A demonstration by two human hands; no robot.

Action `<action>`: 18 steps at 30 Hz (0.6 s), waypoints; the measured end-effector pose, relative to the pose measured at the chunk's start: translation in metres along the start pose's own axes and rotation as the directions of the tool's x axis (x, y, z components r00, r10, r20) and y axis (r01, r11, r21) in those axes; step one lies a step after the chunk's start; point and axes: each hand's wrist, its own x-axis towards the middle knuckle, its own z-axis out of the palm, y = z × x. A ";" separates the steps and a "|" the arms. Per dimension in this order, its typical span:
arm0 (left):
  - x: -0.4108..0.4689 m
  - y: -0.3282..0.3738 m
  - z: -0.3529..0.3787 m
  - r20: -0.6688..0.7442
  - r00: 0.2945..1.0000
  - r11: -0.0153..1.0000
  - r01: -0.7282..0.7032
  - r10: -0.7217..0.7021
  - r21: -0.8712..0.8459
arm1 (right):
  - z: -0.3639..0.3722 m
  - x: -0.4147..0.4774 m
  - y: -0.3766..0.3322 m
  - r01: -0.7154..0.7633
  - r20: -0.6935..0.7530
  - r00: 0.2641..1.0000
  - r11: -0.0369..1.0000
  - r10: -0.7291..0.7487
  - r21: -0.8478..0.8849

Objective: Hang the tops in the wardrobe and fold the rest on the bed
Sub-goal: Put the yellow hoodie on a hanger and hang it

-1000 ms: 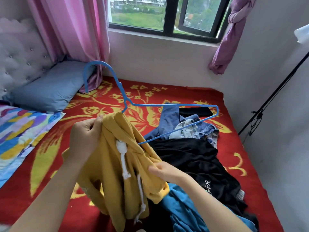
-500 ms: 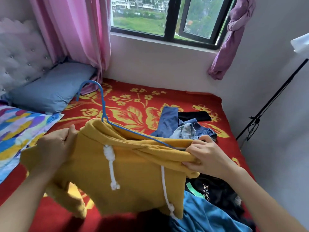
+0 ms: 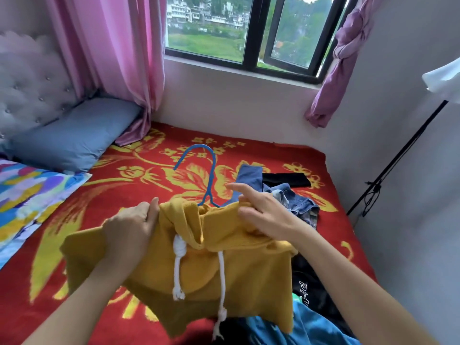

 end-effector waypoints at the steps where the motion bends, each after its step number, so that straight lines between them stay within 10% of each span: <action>1: 0.000 0.002 -0.002 0.010 1.000 1.000 0.000 0.000 -0.008 | -0.004 0.005 -0.001 -0.053 0.021 0.998 0.998 0.052 0.028; 9: 0.021 0.007 -0.018 0.091 0.987 0.970 0.150 -0.135 -0.190 | -0.002 0.026 -0.012 0.016 0.280 0.948 0.861 0.148 -0.508; 18: 0.034 -0.035 -0.048 0.101 0.993 0.974 0.079 -0.059 -0.212 | -0.036 0.016 0.019 -0.089 -0.042 0.996 0.866 0.079 -0.492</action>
